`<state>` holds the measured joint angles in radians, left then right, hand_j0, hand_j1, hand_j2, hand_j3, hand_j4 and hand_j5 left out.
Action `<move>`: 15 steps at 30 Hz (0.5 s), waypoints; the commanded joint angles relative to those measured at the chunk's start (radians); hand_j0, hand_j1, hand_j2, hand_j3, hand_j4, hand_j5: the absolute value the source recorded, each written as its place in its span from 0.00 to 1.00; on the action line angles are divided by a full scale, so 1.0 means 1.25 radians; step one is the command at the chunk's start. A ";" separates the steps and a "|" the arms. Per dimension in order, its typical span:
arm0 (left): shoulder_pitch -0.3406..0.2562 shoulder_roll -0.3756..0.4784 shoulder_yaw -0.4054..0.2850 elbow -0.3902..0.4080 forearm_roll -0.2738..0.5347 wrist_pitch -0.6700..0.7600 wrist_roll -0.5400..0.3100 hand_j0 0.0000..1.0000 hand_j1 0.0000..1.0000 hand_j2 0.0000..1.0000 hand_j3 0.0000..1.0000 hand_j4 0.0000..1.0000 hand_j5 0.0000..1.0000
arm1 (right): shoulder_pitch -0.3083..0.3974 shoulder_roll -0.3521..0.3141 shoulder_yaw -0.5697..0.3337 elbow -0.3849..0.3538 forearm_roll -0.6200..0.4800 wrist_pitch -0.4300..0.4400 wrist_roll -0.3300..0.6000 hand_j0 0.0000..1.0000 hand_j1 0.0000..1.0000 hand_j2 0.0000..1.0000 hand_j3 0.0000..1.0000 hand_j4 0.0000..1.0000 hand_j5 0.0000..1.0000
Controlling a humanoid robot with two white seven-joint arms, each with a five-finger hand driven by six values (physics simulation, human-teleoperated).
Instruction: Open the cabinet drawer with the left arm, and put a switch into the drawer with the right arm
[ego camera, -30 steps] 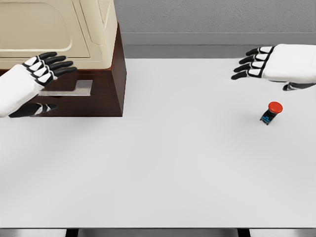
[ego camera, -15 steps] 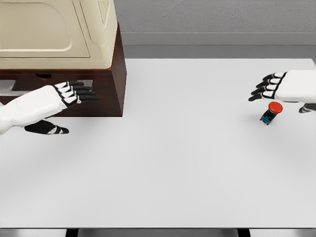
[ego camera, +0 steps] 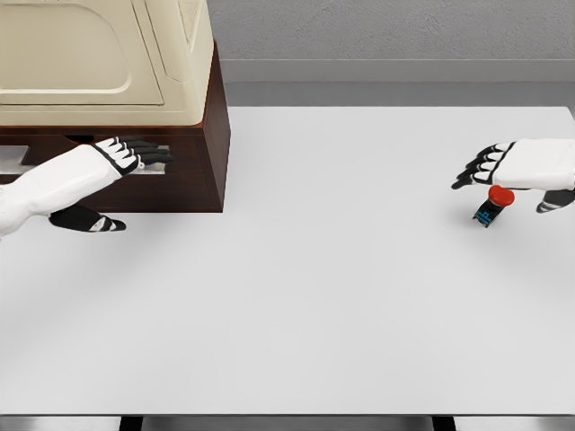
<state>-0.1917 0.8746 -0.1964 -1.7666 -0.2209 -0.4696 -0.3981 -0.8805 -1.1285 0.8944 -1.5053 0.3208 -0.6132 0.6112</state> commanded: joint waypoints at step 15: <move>0.016 0.008 -0.018 0.006 0.000 0.014 0.002 1.00 1.00 1.00 1.00 1.00 1.00 | 0.001 0.084 0.013 0.161 0.055 0.002 0.000 1.00 1.00 1.00 1.00 1.00 1.00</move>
<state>-0.1672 0.8820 -0.2176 -1.7589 -0.2147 -0.4487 -0.3934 -0.8790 -1.0325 0.9105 -1.3248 0.3805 -0.6131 0.6112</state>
